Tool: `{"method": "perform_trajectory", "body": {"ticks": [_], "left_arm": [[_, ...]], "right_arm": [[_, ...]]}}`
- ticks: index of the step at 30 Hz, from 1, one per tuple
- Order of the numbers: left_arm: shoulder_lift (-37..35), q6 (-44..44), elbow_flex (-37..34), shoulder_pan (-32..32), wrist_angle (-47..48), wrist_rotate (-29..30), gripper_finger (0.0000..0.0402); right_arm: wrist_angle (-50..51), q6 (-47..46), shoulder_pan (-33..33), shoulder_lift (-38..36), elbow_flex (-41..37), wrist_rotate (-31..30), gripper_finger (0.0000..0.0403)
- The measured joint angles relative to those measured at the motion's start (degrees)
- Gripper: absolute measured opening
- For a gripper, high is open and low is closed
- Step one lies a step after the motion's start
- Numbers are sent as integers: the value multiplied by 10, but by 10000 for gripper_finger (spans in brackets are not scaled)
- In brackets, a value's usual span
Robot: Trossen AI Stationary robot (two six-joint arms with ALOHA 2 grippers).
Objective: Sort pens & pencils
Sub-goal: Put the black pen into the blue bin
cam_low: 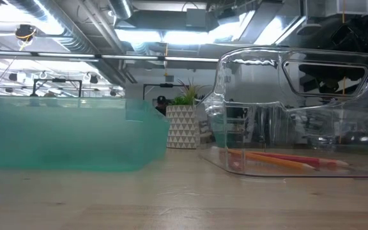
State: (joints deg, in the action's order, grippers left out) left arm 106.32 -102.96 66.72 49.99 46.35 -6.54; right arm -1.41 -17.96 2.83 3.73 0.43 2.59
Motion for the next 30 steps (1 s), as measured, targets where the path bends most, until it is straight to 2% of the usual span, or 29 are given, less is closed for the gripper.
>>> {"method": "perform_trajectory", "body": {"ticks": [4, 13, 18, 21, 25, 30], "left_arm": [[0, -4, 0, 5, 0, -15, 154], [26, 0, 3, 22, -14, 2, 154], [36, -4, 3, 25, -12, 40, 154], [36, -3, 3, 19, -3, 33, 153], [36, 2, 4, 19, 9, 36, 134], [36, 16, 4, 19, 16, 50, 78]], "right_arm": [[0, 0, 0, 0, 0, 0, 127], [0, 1, 0, 0, 0, 0, 127], [0, 2, 0, 0, 0, 0, 127], [0, 3, 0, 0, 0, 0, 127], [0, 3, 0, 0, 0, 0, 127], [0, 4, 0, 0, 0, 0, 127]]}}
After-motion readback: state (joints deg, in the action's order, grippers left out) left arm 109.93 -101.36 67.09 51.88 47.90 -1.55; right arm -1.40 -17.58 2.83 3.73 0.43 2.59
